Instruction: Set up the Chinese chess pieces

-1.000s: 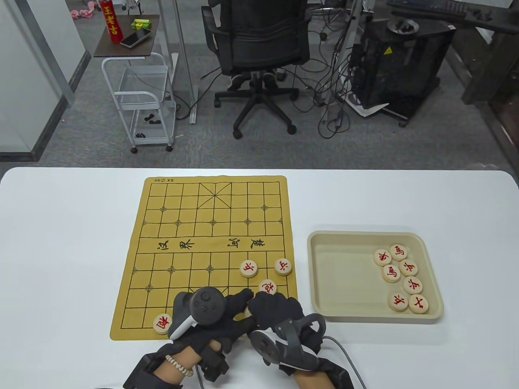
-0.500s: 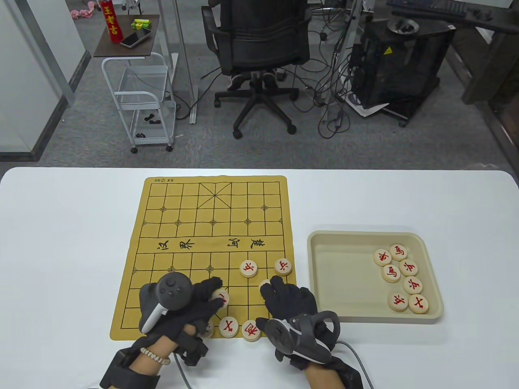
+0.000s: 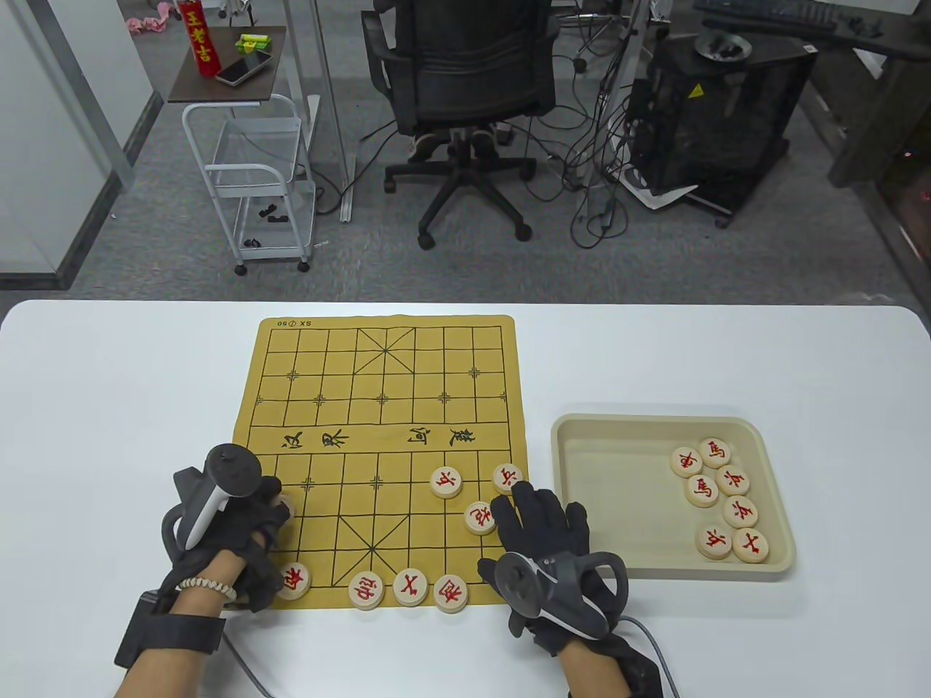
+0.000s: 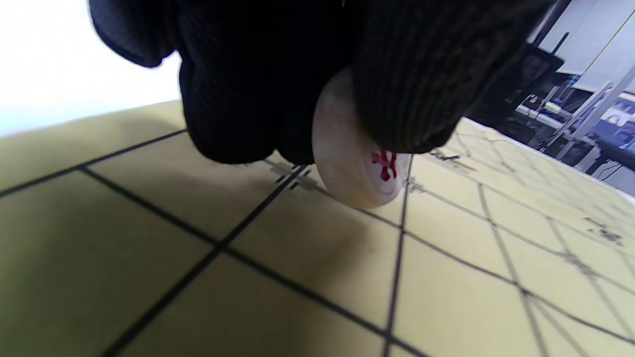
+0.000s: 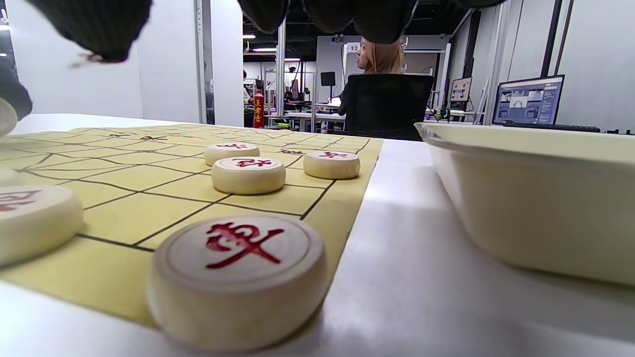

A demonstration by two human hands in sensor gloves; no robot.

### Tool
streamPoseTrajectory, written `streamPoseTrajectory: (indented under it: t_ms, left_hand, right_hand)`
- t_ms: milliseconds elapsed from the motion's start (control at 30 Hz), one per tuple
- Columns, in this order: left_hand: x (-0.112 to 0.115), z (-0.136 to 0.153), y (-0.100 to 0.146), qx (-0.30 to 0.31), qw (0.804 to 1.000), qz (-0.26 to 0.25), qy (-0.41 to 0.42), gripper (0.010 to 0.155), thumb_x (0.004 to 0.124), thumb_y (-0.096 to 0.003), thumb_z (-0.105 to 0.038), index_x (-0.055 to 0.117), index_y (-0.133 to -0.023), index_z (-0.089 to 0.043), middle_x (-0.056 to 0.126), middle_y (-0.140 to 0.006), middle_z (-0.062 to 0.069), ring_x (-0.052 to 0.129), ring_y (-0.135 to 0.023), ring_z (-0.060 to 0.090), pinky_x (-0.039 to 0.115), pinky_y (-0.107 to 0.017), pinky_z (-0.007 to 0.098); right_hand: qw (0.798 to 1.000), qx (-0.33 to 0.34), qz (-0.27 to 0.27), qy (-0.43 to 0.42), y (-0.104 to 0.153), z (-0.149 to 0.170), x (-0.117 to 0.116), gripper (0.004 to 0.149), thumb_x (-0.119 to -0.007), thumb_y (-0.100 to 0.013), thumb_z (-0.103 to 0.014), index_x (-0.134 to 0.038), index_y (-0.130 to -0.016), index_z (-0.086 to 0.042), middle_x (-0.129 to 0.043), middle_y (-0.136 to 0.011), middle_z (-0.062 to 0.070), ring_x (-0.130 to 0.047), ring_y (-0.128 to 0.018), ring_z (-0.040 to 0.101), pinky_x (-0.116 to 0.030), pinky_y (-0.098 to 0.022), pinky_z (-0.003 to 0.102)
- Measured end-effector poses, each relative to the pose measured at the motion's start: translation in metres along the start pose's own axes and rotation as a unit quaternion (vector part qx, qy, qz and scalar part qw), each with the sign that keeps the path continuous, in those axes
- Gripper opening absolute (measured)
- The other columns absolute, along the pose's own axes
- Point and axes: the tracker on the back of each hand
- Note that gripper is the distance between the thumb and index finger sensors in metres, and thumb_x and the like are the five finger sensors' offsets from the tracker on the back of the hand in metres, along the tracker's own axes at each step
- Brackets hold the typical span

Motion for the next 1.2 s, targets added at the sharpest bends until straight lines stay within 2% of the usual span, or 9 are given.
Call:
streamPoseTrajectory:
  t_ms: [167,400,600,733,833,933,1100,1200]
  left_hand:
    - [0.002,0.005,-0.005,-0.021,1.0,-0.007,-0.013,0.059,0.091,-0.0373,-0.038,0.079,-0.094,-0.026,0.099,-0.08,0.008,0.102,-0.066,0.032,0.065,-0.065,0.063]
    - [0.006,0.006,-0.004,-0.053,0.993,-0.052,-0.092,0.059,0.09,-0.0374,-0.043,0.08,-0.094,-0.027,0.094,-0.088,0.01,0.098,-0.073,0.034,0.062,-0.067,0.064]
    - [0.005,0.006,0.004,-0.032,0.993,-0.067,-0.091,0.063,0.088,-0.0375,-0.047,0.077,-0.096,-0.027,0.09,-0.093,0.011,0.096,-0.078,0.037,0.061,-0.068,0.065]
    - [-0.004,0.001,0.024,0.026,0.992,-0.11,-0.06,0.067,0.086,-0.0377,-0.049,0.071,-0.099,-0.026,0.083,-0.1,0.012,0.091,-0.086,0.04,0.057,-0.069,0.067]
    - [-0.01,-0.006,0.046,0.105,0.985,-0.136,-0.036,0.071,0.086,-0.0378,-0.05,0.065,-0.102,-0.028,0.074,-0.106,0.012,0.082,-0.094,0.042,0.052,-0.071,0.069]
    - [-0.013,-0.009,0.069,0.158,0.971,-0.174,-0.034,0.073,0.085,-0.0381,-0.051,0.062,-0.104,-0.029,0.07,-0.109,0.012,0.078,-0.098,0.043,0.049,-0.071,0.071]
    - [0.0,-0.005,0.096,0.2,0.95,-0.228,-0.067,0.077,0.085,-0.0385,-0.052,0.055,-0.106,-0.03,0.061,-0.114,0.013,0.067,-0.105,0.046,0.044,-0.073,0.073]
    - [0.003,0.0,0.1,0.206,0.953,-0.212,-0.073,0.079,0.084,-0.0385,-0.053,0.053,-0.107,-0.03,0.059,-0.116,0.014,0.064,-0.106,0.047,0.042,-0.073,0.074]
  right_hand:
    - [1.0,0.0,-0.003,-0.001,0.0,0.0,-0.001,0.082,-0.08,-0.044,-0.061,-0.051,-0.113,-0.028,-0.047,-0.121,0.012,-0.057,-0.113,0.04,-0.047,-0.077,0.072]
    - [1.0,0.001,-0.004,-0.002,0.0,0.001,-0.002,0.082,-0.08,-0.044,-0.061,-0.051,-0.113,-0.027,-0.048,-0.121,0.012,-0.057,-0.113,0.042,-0.048,-0.077,0.072]
    - [1.0,0.0,-0.011,-0.002,-0.001,0.0,-0.003,0.082,-0.079,-0.045,-0.061,-0.051,-0.113,-0.028,-0.048,-0.121,0.011,-0.057,-0.113,0.042,-0.047,-0.077,0.072]
    - [1.0,-0.001,-0.016,-0.003,-0.001,0.0,-0.004,0.081,-0.079,-0.045,-0.061,-0.05,-0.113,-0.028,-0.047,-0.121,0.011,-0.056,-0.113,0.043,-0.047,-0.077,0.073]
    - [1.0,-0.001,-0.018,-0.001,0.0,0.0,-0.004,0.082,-0.08,-0.045,-0.061,-0.051,-0.113,-0.028,-0.048,-0.121,0.012,-0.056,-0.113,0.043,-0.047,-0.077,0.073]
    - [1.0,-0.004,-0.022,0.002,0.0,0.0,-0.004,0.081,-0.08,-0.045,-0.061,-0.051,-0.113,-0.028,-0.048,-0.121,0.011,-0.056,-0.113,0.043,-0.047,-0.077,0.073]
    - [0.999,-0.01,-0.035,0.007,-0.001,0.001,-0.008,0.081,-0.079,-0.045,-0.061,-0.051,-0.113,-0.028,-0.048,-0.121,0.012,-0.056,-0.113,0.043,-0.047,-0.076,0.073]
    - [0.999,-0.019,-0.045,0.005,-0.003,0.004,-0.009,0.081,-0.079,-0.045,-0.061,-0.051,-0.113,-0.028,-0.048,-0.121,0.011,-0.056,-0.113,0.043,-0.048,-0.076,0.072]
Point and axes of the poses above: the tracker on the back of each hand, its own z axis roughly to the little-finger side, its own y axis roughly from the fingertips to the wrist, x = y × z
